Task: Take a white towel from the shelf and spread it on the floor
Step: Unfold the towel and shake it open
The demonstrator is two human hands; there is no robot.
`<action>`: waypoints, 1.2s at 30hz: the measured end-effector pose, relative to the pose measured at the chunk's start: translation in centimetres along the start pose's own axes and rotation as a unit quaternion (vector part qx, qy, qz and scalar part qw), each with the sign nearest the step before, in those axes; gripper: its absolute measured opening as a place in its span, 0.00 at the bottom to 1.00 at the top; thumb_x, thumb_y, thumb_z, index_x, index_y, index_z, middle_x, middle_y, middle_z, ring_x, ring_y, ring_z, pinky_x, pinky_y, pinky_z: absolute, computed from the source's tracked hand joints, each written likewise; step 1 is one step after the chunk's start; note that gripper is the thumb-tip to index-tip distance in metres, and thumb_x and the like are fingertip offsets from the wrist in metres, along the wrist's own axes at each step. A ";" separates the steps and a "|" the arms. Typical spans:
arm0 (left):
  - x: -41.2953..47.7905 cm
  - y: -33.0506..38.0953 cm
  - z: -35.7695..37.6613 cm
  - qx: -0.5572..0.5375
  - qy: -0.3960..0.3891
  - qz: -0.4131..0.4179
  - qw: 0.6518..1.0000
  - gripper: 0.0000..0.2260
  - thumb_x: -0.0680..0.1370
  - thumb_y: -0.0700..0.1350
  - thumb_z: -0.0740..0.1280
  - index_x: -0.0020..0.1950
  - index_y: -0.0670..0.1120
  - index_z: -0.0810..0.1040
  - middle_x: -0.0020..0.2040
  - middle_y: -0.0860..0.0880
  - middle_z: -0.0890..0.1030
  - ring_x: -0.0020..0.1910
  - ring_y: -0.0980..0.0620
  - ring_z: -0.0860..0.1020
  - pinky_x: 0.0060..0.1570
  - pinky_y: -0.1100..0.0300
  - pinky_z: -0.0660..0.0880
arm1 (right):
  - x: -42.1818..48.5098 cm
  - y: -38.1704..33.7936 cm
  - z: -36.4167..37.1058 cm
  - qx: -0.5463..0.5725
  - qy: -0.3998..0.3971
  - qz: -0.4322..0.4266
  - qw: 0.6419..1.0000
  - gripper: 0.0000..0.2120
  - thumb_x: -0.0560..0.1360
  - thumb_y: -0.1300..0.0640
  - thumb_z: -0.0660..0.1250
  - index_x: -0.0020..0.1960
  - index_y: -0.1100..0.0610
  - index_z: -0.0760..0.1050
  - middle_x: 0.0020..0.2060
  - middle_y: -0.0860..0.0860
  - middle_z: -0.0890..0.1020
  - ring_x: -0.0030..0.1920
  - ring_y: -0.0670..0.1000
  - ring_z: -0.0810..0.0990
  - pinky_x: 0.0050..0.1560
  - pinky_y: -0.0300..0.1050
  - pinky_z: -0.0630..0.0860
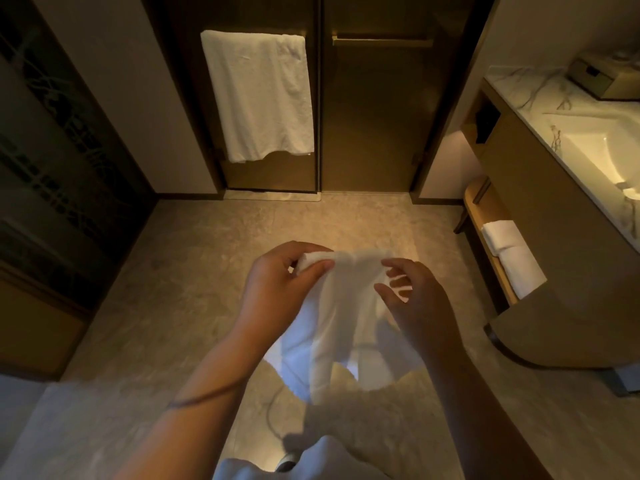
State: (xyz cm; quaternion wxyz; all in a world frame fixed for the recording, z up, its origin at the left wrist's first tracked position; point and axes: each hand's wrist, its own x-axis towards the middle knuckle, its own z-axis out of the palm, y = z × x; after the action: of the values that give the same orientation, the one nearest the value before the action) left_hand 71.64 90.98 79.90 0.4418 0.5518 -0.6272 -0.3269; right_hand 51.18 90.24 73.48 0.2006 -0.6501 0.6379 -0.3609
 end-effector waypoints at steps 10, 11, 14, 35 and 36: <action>-1.5 -0.9 2.0 0.019 -0.025 -0.014 0.999 0.03 0.74 0.45 0.71 0.45 0.53 0.83 0.42 0.63 0.82 0.45 0.63 0.79 0.43 0.70 0.73 | -0.8 -2.0 0.2 0.112 -0.122 -0.095 0.982 0.08 0.76 0.57 0.66 0.53 0.47 0.77 0.47 0.38 0.81 0.51 0.41 0.79 0.54 0.38 0.75; -1.5 -1.0 1.9 0.021 -0.029 -0.013 0.999 0.03 0.74 0.46 0.71 0.46 0.53 0.83 0.43 0.63 0.82 0.45 0.63 0.79 0.43 0.69 0.74 | -1.1 -2.0 0.4 0.116 -0.120 -0.098 0.981 0.08 0.76 0.57 0.67 0.53 0.48 0.77 0.46 0.39 0.81 0.51 0.41 0.79 0.53 0.37 0.74; -1.9 -0.7 1.6 0.018 -0.041 -0.003 0.999 0.03 0.74 0.46 0.70 0.45 0.54 0.83 0.44 0.64 0.82 0.47 0.63 0.79 0.45 0.69 0.74 | -1.6 -2.4 1.1 0.104 -0.083 -0.127 0.983 0.05 0.76 0.59 0.68 0.51 0.53 0.78 0.44 0.43 0.81 0.48 0.43 0.79 0.51 0.41 0.76; -1.4 -2.5 -0.3 -0.108 -0.056 -0.029 0.992 0.02 0.75 0.47 0.70 0.46 0.53 0.81 0.42 0.54 0.84 0.44 0.53 0.81 0.48 0.57 0.77 | 0.0 -6.0 -1.1 0.057 0.096 -0.106 0.988 0.03 0.78 0.55 0.61 0.50 0.51 0.73 0.42 0.46 0.78 0.44 0.42 0.76 0.43 0.40 0.74; -1.3 -2.2 -0.2 -0.099 -0.050 -0.014 0.994 0.02 0.75 0.48 0.69 0.46 0.54 0.81 0.42 0.55 0.84 0.44 0.54 0.81 0.47 0.58 0.77 | 0.1 -5.9 -1.4 0.053 0.095 -0.101 0.989 0.02 0.78 0.54 0.62 0.50 0.50 0.73 0.43 0.45 0.78 0.45 0.42 0.76 0.43 0.39 0.74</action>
State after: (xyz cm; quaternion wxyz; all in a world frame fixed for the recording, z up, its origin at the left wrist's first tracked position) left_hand 72.76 91.86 77.73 0.4579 0.4971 -0.6056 -0.4201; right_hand 54.20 91.04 78.64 0.1358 -0.6628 0.5648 -0.4725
